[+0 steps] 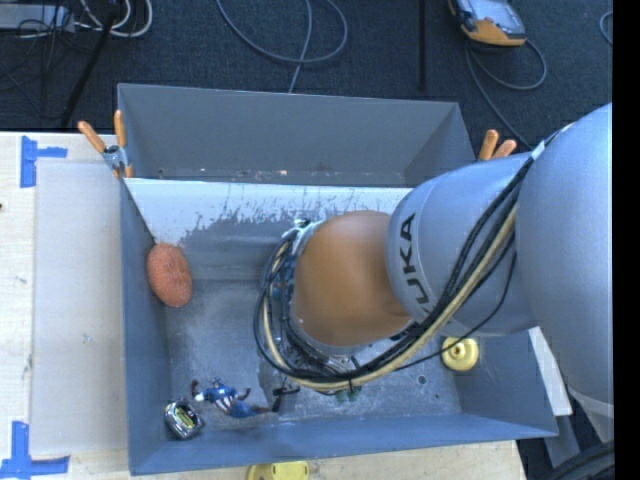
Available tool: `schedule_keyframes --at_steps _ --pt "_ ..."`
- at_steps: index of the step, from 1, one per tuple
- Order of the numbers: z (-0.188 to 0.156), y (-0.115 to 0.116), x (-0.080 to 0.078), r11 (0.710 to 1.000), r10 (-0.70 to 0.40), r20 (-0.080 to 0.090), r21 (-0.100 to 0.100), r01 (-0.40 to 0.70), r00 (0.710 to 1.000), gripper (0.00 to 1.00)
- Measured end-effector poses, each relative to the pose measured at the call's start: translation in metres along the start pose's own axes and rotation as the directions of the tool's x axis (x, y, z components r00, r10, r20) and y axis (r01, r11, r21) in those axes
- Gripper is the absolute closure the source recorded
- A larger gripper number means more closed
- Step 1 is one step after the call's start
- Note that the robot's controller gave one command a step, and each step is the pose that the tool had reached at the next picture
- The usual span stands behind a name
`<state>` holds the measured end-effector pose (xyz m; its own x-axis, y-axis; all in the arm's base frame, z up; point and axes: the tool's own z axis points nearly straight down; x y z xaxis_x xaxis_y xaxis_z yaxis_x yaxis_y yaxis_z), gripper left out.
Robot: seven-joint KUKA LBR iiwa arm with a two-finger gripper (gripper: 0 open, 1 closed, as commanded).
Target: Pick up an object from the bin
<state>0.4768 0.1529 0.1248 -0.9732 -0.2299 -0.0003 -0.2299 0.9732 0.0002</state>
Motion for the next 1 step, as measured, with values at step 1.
schedule_keyframes --at_steps 1 --pt "0.0107 -0.0080 0.0051 1.000 -0.011 -0.002 0.000 0.011 1.000 0.00"
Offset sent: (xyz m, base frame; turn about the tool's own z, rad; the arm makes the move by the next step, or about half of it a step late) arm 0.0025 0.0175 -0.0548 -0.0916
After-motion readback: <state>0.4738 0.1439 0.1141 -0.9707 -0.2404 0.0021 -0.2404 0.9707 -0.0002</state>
